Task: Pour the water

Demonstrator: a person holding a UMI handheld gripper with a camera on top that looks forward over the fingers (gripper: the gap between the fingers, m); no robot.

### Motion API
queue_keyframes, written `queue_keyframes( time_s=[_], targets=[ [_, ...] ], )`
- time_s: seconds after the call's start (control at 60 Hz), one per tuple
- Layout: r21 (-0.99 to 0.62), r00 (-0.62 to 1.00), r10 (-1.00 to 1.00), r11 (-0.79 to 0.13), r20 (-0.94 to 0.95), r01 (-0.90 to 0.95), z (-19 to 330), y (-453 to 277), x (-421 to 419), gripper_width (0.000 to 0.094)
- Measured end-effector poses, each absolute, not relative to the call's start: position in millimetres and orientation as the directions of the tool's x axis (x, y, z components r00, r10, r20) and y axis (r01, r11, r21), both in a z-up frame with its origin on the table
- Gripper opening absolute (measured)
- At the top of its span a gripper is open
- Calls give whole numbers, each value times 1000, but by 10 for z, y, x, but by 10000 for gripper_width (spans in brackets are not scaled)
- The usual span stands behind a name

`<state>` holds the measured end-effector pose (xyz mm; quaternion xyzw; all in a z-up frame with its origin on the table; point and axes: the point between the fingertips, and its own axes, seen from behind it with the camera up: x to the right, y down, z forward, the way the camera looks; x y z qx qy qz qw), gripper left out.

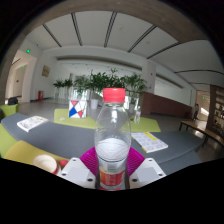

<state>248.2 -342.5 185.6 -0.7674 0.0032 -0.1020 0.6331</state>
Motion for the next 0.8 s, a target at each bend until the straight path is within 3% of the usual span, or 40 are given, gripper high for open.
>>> queue_keyframes(
  time_s=[0.283, 0.317, 0.383, 0.533, 0.617, 0.65, 0.8],
  targets=[
    [-946, 988, -121, -319, 96, 53, 838, -3570, 2819, 346],
    [-964, 989, -122, -262, 86, 52, 935, -3564, 2840, 379],
    [-968, 990, -127, -249, 60, 27, 898, -3634, 2868, 384],
    [-952, 989, -132, -304, 73, 30, 840, -3661, 2893, 569],
    [-938, 985, -144, -345, 96, 41, 910, -3784, 2842, 878],
    [-933, 983, -154, -357, 103, 42, 954, -3857, 2834, 838],
    [-927, 980, -165, -373, 113, 44, 1324, -4273, 2713, 854]
  ],
)
